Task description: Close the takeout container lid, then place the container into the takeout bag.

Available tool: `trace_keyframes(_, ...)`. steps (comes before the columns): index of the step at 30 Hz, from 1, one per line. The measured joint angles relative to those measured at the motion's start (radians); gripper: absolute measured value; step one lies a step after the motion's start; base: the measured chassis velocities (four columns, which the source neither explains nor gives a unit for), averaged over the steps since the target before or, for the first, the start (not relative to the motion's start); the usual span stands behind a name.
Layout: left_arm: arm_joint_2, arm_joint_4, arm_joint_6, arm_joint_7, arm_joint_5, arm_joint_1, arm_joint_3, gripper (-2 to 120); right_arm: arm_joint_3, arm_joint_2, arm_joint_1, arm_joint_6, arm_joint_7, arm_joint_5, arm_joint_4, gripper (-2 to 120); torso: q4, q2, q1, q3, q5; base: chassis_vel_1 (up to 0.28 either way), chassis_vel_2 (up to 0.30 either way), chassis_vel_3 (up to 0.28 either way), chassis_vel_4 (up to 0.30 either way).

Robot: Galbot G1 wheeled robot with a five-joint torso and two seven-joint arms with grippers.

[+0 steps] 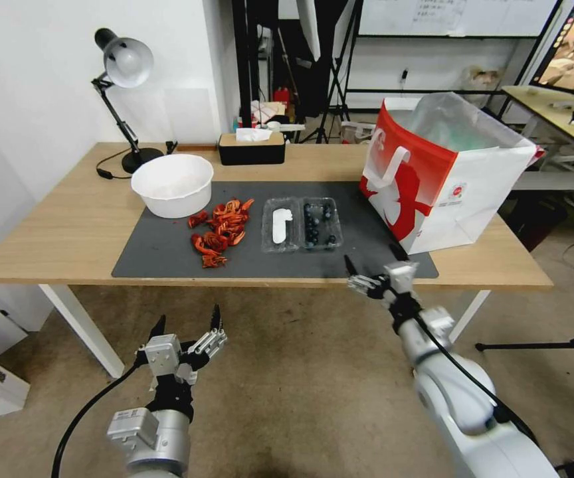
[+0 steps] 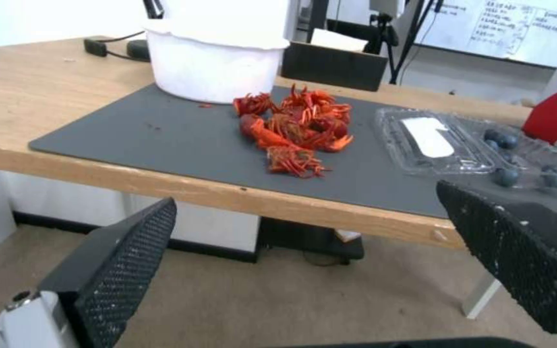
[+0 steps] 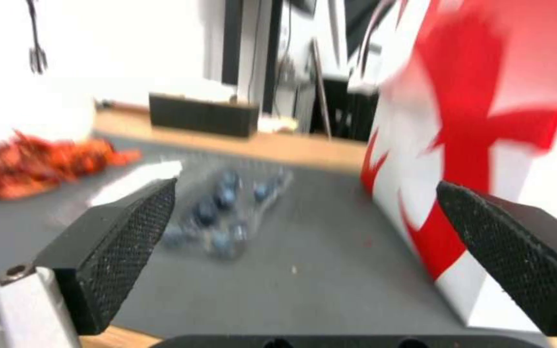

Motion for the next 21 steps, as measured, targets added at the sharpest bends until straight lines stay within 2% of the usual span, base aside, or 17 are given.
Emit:
trace_keyframes(2,0.000,0.001,-0.002,0.002,0.000,0.000,0.001,100,0.005,0.000,-0.019,0.018,0.002,-0.002,0.014,100,-0.0001,0.000,0.000,0.000,-0.0002,0.000,0.000,0.000,0.000)
trace_keyframes(4,0.002,0.006,-0.008,0.007,0.000,0.000,0.005,100,0.023,0.010,-0.094,0.106,0.010,-0.025,0.050,100,0.0000,0.000,0.000,0.000,-0.0003,0.000,0.000,0.000,0.000)
trace_keyframes(5,0.002,0.006,-0.008,0.007,0.000,0.000,0.005,100,0.023,0.010,-0.094,0.106,0.010,-0.025,0.050,100,0.0000,0.000,0.000,0.000,-0.0003,0.000,0.000,0.000,0.000)
trace_keyframes(8,0.006,0.021,-0.020,0.018,-0.005,-0.006,0.009,100,0.051,0.045,-0.191,0.220,0.008,-0.071,0.046,100,0.0001,0.000,0.000,0.000,-0.0004,0.000,0.000,0.000,0.000)
trace_keyframes(13,0.017,0.046,-0.027,0.028,-0.022,-0.025,0.020,100,0.063,0.069,-0.285,0.309,-0.003,-0.079,0.017,100,-0.0003,0.000,0.000,0.000,-0.0002,0.000,0.000,0.000,0.000)
trace_keyframes(18,0.012,0.051,-0.040,0.037,-0.057,-0.034,0.020,100,0.054,0.063,-0.294,0.325,-0.008,-0.071,0.000,100,0.0000,0.000,0.000,0.000,-0.0001,0.000,0.000,0.000,0.000)
trace_keyframes(20,0.010,0.051,-0.044,0.051,-0.112,-0.047,0.021,100,0.043,0.051,-0.282,0.327,-0.013,-0.061,-0.014,100,0.0003,0.000,0.000,0.000,0.0000,0.000,0.000,0.000,0.000)
trace_keyframes(21,0.018,0.048,-0.033,0.060,-0.175,-0.068,0.028,100,0.039,0.044,-0.279,0.327,-0.016,-0.057,-0.020,100,0.0006,0.000,0.000,0.000,0.0001,0.000,0.000,0.000,0.000)
